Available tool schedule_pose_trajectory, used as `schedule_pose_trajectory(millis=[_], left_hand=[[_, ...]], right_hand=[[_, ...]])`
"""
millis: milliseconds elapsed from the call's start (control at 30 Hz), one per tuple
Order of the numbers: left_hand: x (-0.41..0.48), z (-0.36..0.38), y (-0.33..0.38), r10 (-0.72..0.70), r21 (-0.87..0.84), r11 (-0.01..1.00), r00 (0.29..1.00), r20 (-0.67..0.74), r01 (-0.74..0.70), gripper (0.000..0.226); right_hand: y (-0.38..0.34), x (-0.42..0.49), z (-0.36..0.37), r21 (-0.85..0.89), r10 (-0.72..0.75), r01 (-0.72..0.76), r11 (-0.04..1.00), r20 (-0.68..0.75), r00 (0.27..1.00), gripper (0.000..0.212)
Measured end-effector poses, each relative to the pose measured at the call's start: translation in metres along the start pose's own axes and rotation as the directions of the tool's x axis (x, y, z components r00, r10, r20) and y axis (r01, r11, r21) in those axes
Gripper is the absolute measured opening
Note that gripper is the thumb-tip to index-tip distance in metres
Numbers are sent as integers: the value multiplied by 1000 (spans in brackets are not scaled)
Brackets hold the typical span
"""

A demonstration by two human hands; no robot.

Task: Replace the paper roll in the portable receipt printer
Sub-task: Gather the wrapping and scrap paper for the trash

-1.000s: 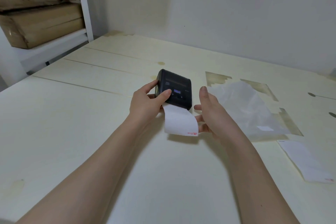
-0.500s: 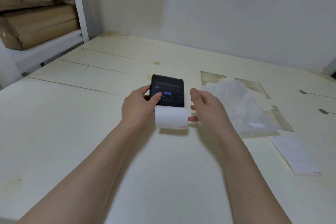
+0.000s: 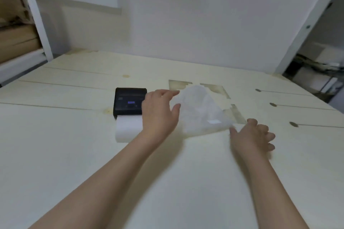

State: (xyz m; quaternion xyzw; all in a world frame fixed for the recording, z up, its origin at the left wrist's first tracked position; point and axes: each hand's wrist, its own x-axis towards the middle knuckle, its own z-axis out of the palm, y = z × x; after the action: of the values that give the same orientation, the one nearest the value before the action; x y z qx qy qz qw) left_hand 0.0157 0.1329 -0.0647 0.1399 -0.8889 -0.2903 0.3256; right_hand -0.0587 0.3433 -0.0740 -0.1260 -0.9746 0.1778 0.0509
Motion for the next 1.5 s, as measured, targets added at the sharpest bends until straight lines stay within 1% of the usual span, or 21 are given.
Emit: schedule_pose_trajectory(millis=[133,267,333,433,500,567,633,733,833,867,900,967,1000,1033,1100,1167,1200,1267,1367,1433,1500], left_hand=[[-11,34,25,118,94,986,976,185,-137,44],[-13,50,27,92,182,969,928,362,-167,49],[-15,54,22,57,201,967,908,415,-153,50],[-19,55,12,22,174,978,892,452,-112,49],[-23,52,10,0,136,988,876,482,-75,47],[-27,49,14,11,137,986,860,510,-94,46],[-28,44,28,46,125,983,835,548,-136,49],[-27,27,51,34,16,998,735,677,-61,59],[-21,9,59,57,-149,979,524,850,136,58],[-18,7,56,87,-215,956,504,859,201,53],[-17,7,54,107,-287,925,557,823,248,45],[-11,16,48,17,-340,913,810,586,227,35],[-7,22,45,-57,-253,951,904,423,179,41],[-4,27,42,-124,-123,977,938,323,171,55],[2,35,37,-280,24,956,883,376,293,87],[3,43,36,-328,-28,916,790,519,399,105],[2,47,38,-301,-91,905,777,552,415,107],[-5,52,48,-226,-213,894,807,546,395,103],[-16,56,73,-150,-270,911,860,487,312,83],[-24,56,94,-90,-299,920,879,468,254,69],[-35,58,117,-10,-325,928,885,466,182,60]], right_hand=[[18,3,-2,-109,10,4,994,131,991,69],[28,5,-11,-2,13,-13,1000,162,987,76],[34,6,-14,105,-34,13,994,202,979,66],[46,4,-22,257,-149,97,962,190,970,37],[52,5,-31,474,-186,79,877,184,965,24],[52,4,-39,682,-212,0,732,229,950,17],[46,6,-39,785,-167,-86,614,236,957,16],[33,8,-28,765,-41,-113,634,179,983,31],[29,11,-9,728,-26,-117,675,182,983,37],[28,11,-4,714,-22,-109,691,171,985,35],[27,13,-1,703,-17,-93,705,148,989,30],[25,14,3,674,-3,-69,735,105,994,17],[24,14,3,654,-2,-59,754,93,996,15],[24,14,4,638,-12,-48,768,90,996,16],[23,13,5,622,-50,-17,783,90,995,20],[23,10,6,627,-91,10,779,98,991,22],[24,9,6,638,-108,18,770,102,989,25],[27,6,2,675,-120,8,737,119,986,35],[43,3,-11,724,-114,-18,689,133,985,54],[60,2,-23,739,-102,-21,674,121,987,56],[83,-1,-37,745,-89,-6,667,89,992,47]])
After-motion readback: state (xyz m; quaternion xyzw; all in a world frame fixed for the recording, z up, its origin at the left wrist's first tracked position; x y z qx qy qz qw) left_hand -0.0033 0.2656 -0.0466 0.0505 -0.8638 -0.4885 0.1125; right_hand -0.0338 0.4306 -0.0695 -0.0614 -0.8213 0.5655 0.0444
